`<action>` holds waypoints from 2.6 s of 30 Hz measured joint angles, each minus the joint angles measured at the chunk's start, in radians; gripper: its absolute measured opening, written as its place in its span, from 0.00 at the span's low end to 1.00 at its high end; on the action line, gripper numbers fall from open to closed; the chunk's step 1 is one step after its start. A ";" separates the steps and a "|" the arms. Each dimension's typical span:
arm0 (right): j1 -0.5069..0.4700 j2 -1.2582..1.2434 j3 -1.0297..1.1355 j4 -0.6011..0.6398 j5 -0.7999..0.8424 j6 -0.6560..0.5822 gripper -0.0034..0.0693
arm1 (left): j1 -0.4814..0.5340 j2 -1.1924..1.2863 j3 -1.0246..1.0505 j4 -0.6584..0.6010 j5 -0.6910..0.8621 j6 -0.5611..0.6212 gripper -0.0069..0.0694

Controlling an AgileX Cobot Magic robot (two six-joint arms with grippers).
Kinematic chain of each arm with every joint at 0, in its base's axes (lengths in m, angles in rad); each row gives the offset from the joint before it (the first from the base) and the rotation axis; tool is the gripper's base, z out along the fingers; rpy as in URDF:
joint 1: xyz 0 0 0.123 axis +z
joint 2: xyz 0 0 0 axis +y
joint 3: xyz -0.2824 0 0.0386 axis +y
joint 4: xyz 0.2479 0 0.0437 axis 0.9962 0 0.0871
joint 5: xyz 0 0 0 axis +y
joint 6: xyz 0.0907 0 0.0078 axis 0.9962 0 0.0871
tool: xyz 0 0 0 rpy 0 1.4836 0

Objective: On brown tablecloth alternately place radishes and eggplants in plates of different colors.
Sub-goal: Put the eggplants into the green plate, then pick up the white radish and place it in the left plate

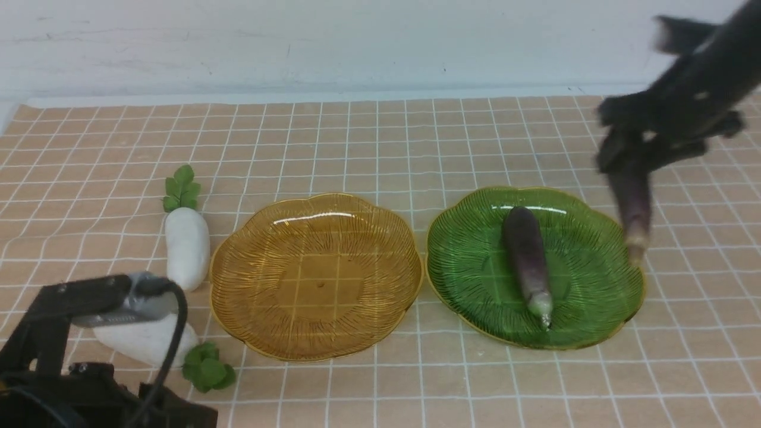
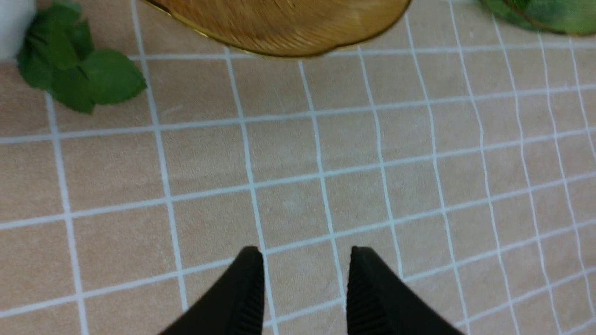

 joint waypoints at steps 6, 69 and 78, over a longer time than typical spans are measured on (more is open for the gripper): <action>0.168 0.089 0.000 -0.209 -0.037 0.040 0.75 | 0.001 0.001 -0.013 0.112 -0.102 -0.139 0.44; 0.205 -0.113 0.000 -0.046 0.011 0.028 0.04 | 0.054 0.615 -0.340 0.555 -0.170 -0.714 0.60; 0.205 -0.260 0.000 -0.059 0.016 0.029 0.04 | -0.152 0.741 -0.630 0.474 -0.077 -0.523 0.61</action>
